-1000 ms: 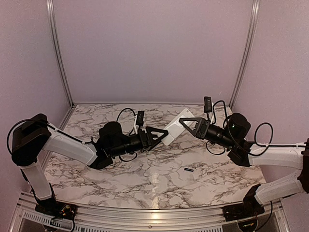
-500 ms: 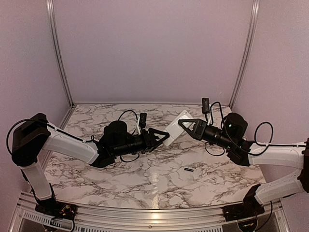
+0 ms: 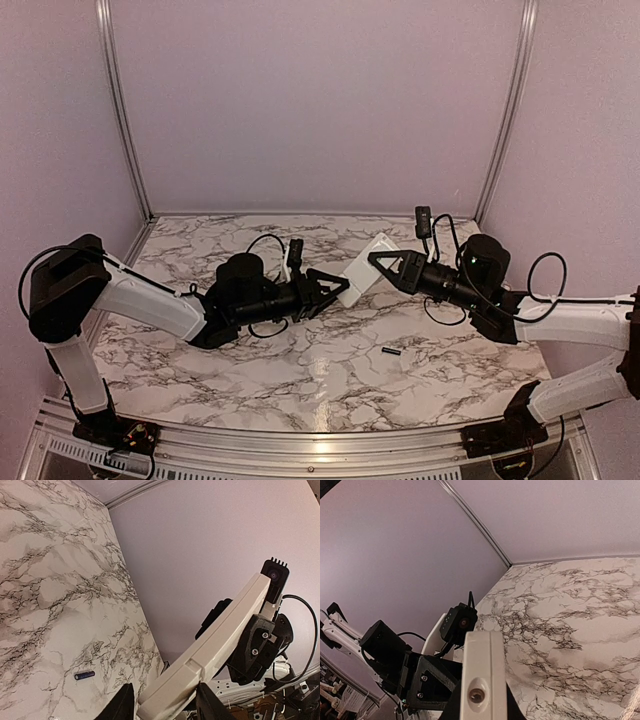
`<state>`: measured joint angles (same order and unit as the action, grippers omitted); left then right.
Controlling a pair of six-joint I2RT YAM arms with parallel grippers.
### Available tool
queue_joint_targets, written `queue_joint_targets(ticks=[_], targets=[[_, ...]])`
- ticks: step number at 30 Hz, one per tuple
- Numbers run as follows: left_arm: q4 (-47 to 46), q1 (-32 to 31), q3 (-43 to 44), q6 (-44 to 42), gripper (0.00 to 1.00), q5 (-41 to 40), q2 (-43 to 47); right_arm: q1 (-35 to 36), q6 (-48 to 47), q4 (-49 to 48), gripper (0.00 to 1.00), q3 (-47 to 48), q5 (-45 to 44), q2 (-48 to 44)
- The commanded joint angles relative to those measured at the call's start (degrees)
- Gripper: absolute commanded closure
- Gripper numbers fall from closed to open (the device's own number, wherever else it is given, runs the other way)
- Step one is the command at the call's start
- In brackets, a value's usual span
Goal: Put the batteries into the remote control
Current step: Remove the battery cover from the remote control.
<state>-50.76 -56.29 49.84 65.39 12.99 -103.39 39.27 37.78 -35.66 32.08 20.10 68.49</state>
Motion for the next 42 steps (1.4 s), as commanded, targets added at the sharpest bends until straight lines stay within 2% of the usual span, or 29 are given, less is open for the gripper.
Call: queue_joint_targets(ticks=[1,7,16,22,28,34,42], targets=[[0.0,0.7,-1.3,-1.8,0.56,-0.3,0.0,0.2,-1.4,-2.0,1.00,2.9,-1.2,-1.5],[-0.1,0.2,-1.0,-4.3,0.56,0.5,1.3,0.1,-1.9,0.2,1.00,3.0,-3.2,-1.2],[-5.2,0.1,-2.3,-2.9,0.56,1.7,1.2,-0.6,-2.0,1.8,1.00,3.1,-4.0,-0.6],[-6.1,0.1,-2.3,-2.7,0.65,2.0,1.2,-0.7,-2.0,2.0,1.00,3.1,-3.9,-0.3],[-6.4,0.0,-2.5,-2.4,0.71,2.1,1.3,-0.9,-2.1,2.1,1.00,3.1,-4.0,0.0],[-6.4,0.1,-3.1,-2.1,0.71,2.0,2.0,-1.1,-2.6,3.1,1.00,3.4,-4.7,-0.1],[-8.9,0.1,-4.0,-1.9,0.81,2.0,2.5,-1.4,-2.5,3.2,1.00,3.4,-4.4,0.2]])
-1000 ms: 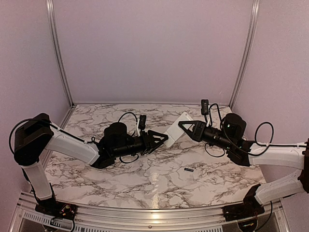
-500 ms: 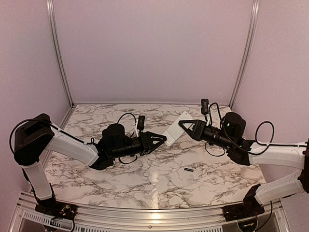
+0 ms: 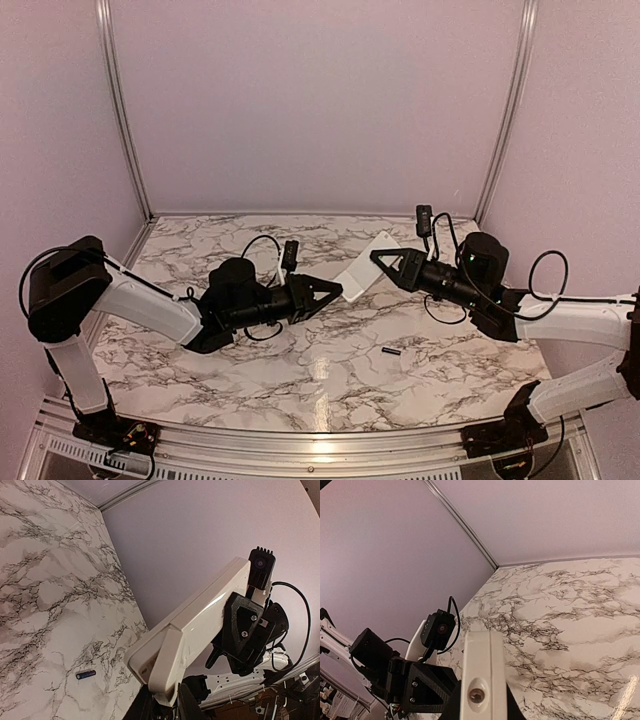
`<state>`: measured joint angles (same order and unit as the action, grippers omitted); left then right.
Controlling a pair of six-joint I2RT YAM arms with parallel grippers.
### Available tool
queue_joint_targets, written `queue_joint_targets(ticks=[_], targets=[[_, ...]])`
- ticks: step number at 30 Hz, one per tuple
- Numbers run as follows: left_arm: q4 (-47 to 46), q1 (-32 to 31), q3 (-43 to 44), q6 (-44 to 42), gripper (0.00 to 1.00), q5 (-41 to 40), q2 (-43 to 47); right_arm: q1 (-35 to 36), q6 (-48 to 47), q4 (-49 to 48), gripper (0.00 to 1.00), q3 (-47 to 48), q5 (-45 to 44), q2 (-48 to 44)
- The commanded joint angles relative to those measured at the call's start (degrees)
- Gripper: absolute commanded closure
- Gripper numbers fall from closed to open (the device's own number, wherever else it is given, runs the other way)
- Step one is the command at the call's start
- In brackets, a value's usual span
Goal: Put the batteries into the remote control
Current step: Remove the battery cover from the remote control, then place the battery cover at the center of the board.
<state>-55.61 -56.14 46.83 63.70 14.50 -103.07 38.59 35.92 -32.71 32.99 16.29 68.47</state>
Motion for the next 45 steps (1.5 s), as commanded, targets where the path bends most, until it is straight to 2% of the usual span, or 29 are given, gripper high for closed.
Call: queue_joint_targets(ticks=[1,6,13,17,20,28,36,38,40,42,45], targets=[[-4.4,0.0,-1.1,-0.1,0.83,0.4,2.2,-0.9,-0.3,-0.3,1.00,2.4,-0.2,0.3],[-10.3,0.3,-3.1,1.3,0.93,0.4,1.8,-2.8,4.0,-5.1,1.00,0.8,4.0,0.3],[-20.3,0.4,-5.0,2.1,1.00,2.1,0.6,-4.4,12.5,-13.6,1.00,-0.7,10.2,0.6],[-27.2,0.4,-5.8,2.8,1.00,3.8,0.4,-4.4,11.7,-10.1,1.00,0.4,8.9,-0.4],[-27.7,0.5,-6.2,1.8,1.00,5.1,1.5,-6.4,9.2,-4.9,1.00,0.5,6.4,-1.4],[-18.6,1.9,-8.5,-1.5,1.00,4.2,5.2,-14.7,7.6,-2.1,1.00,-2.2,8.2,-3.8],[-13.2,4.9,-10.2,-0.8,1.00,2.9,3.3,-16.3,4.9,0.0,1.00,-2.3,8.7,-3.7],[-7.0,5.2,-8.9,-2.9,1.00,2.9,3.2,-16.2,4.9,-0.2,1.00,-2.8,9.0,-3.4],[4.3,5.2,-5.4,-6.2,1.00,1.0,3.7,-16.3,4.9,-0.4,1.00,-3.3,9.3,-3.4],[19.8,5.2,-1.3,-10.0,1.00,-1.1,3.5,-16.3,4.9,-0.4,1.00,-3.7,9.6,-3.3],[31.3,5.4,3.2,-13.1,1.00,-4.0,2.3,-16.3,5.2,-1.0,1.00,-4.2,10.4,-2.8]])
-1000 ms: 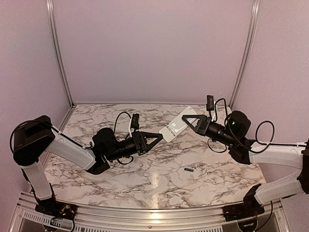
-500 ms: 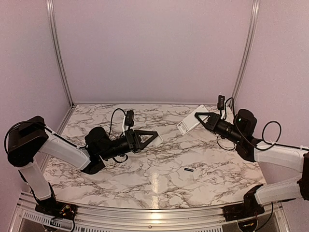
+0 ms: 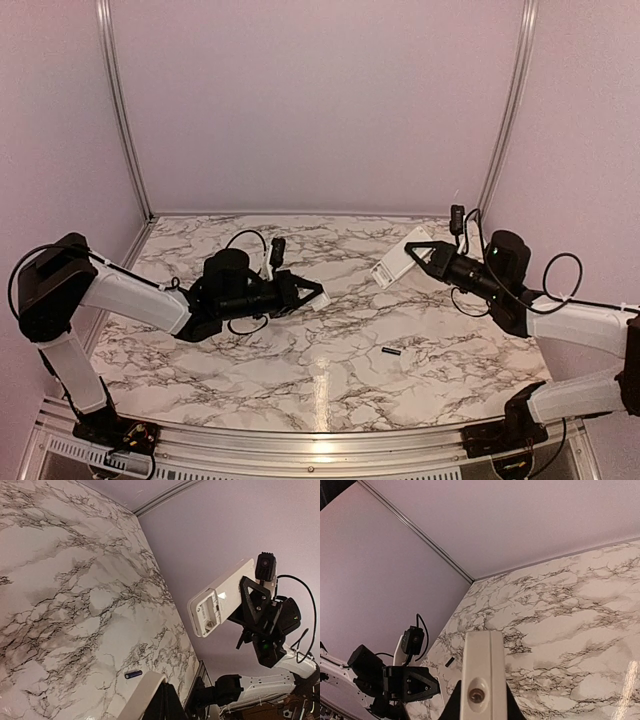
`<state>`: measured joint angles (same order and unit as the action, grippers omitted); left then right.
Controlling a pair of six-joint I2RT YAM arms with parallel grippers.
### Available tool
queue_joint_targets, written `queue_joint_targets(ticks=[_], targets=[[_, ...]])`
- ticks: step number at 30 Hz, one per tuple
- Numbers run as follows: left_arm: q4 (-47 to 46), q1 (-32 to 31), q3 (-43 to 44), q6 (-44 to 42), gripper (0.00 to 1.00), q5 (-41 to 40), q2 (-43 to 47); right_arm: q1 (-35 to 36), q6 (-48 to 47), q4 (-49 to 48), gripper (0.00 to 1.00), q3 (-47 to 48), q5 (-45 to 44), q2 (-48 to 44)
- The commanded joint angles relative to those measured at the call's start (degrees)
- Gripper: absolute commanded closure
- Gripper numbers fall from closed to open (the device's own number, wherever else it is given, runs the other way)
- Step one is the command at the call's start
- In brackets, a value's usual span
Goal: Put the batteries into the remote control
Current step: Place the battery cover at the center of the board.
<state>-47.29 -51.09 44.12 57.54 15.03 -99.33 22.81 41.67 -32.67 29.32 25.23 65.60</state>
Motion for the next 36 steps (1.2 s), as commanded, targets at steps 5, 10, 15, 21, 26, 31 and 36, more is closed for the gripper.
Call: queue_joint_targets(ticks=[5,10,15,21,26,31,36], targets=[[28.4,2.7,9.6,-6.9,1.00,-2.6,-6.3,-0.5,-0.2,-2.0,1.00,-1.0,3.3,1.5],[27.4,4.7,11.0,-6.3,1.00,1.8,-11.2,-0.4,-0.5,-2.1,1.00,-1.2,5.4,2.4],[28.0,5.8,12.2,-7.4,1.00,3.4,-14.1,-0.4,-0.7,-2.3,1.00,-1.6,7.4,3.3],[30.9,6.9,13.1,-8.9,1.00,3.7,-15.5,-0.5,-1.2,-2.7,1.00,-1.5,9.9,4.2],[33.4,7.2,14.0,-9.5,0.87,4.2,-15.9,-0.5,-2.0,-1.9,1.00,-0.4,12.4,5.0],[36.5,7.6,14.3,-11.5,0.66,3.7,-13.2,-0.4,-3.0,-1.3,1.00,0.7,15.0,6.5],[38.3,7.7,12.6,-16.9,0.45,1.4,-5.4,-0.3,-4.2,-0.7,1.00,1.2,17.4,8.0]])
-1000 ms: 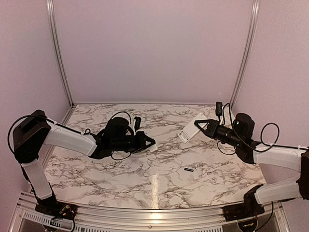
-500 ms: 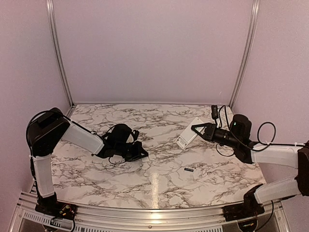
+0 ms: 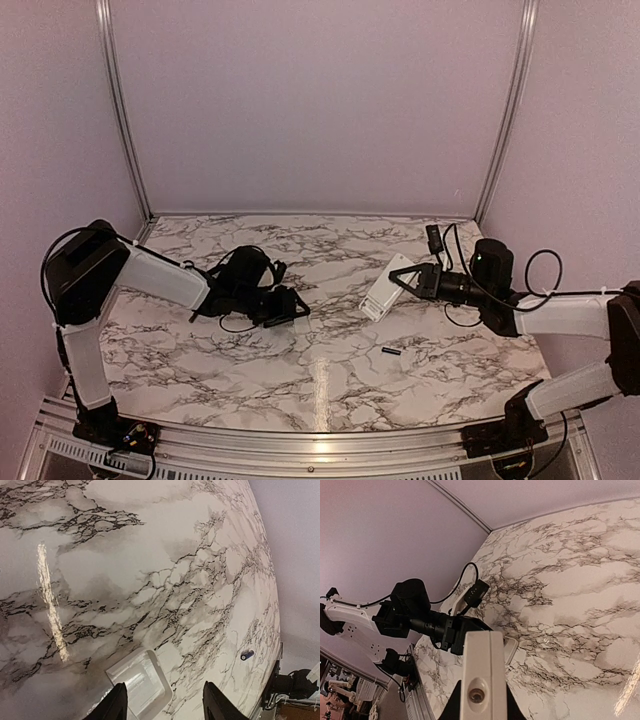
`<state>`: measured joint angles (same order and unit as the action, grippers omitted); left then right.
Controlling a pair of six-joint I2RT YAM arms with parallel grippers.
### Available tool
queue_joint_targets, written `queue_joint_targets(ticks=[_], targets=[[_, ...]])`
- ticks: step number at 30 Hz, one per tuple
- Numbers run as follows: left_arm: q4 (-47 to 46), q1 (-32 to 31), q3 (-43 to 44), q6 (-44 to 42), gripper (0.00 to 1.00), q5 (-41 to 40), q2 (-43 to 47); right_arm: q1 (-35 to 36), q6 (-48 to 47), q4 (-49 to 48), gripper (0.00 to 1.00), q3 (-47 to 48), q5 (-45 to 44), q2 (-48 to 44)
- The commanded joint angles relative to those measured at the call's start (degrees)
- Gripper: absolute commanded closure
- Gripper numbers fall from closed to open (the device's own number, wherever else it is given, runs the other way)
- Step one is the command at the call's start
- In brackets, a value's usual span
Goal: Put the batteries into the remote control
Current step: Place the battery cover at the center of the board, then move the battery to the center of the board.
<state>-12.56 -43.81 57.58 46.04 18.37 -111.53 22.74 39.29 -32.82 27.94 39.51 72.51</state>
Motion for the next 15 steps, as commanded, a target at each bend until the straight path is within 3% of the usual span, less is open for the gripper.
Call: queue_joint_targets(ticks=[1,7,15], targets=[[4.8,0.4,-1.2,-7.0,0.41,-2.9,8.3,-0.3,-2.1,-0.4,1.00,2.8,3.5,1.5],[16.4,0.8,-1.8,-14.1,0.20,-11.5,17.3,1.0,-5.0,2.8,1.00,4.6,5.1,4.0],[36.3,6.6,-1.9,-16.1,0.23,-23.2,21.4,3.8,-7.5,5.3,1.00,7.3,6.6,7.9]])
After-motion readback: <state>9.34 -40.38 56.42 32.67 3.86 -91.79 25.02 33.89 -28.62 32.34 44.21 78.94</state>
